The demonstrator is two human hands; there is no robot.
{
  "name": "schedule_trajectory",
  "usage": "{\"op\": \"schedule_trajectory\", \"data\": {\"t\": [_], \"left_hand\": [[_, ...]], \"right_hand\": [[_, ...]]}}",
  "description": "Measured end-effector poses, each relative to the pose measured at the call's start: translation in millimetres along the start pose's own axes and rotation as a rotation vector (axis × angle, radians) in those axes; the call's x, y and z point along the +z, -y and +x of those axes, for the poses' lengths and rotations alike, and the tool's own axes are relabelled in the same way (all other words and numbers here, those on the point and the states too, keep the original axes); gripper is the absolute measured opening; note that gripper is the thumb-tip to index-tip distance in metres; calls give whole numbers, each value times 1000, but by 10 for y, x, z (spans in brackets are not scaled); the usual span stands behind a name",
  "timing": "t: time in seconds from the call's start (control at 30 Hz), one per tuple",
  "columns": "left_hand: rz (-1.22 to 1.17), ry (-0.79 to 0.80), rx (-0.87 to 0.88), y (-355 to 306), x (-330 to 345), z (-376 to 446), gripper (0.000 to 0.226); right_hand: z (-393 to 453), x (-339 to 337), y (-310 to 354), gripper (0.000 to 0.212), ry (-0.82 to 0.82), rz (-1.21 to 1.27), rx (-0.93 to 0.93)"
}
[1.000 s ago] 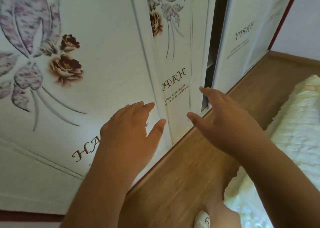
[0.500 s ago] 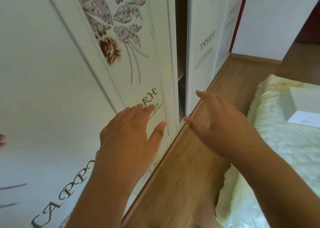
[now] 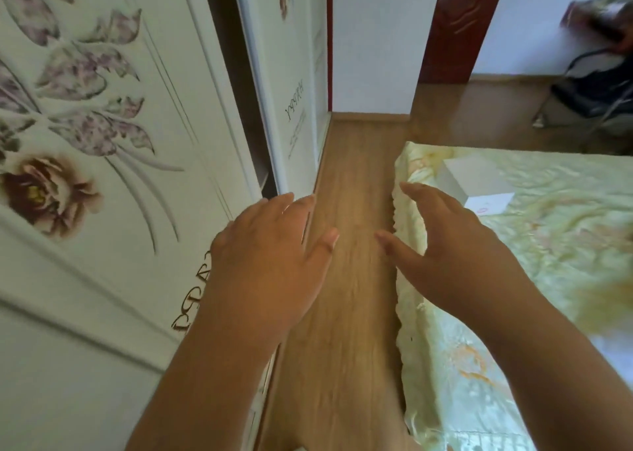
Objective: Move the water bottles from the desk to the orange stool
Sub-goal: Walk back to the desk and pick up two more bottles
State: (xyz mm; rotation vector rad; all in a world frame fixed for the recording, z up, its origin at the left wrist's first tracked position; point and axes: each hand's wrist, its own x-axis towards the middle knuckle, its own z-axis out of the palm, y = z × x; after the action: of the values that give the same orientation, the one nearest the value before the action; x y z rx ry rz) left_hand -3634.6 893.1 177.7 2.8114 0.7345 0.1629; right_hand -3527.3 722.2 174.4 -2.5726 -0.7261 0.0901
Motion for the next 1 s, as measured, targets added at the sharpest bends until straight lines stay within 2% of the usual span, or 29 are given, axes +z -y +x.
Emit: {"op": "schedule_trajectory", "data": {"t": [0.2, 0.57, 1.0], "left_hand": [[-21, 35, 129, 235, 44, 473, 61], [27, 119, 115, 243, 221, 1408, 63], [93, 51, 64, -612, 314, 2843, 66]], "right_hand": [[187, 166, 89, 78, -41, -7, 106], [1056, 348, -88, 78, -32, -20, 158], [2681, -44, -840, 78, -32, 59, 92]]}}
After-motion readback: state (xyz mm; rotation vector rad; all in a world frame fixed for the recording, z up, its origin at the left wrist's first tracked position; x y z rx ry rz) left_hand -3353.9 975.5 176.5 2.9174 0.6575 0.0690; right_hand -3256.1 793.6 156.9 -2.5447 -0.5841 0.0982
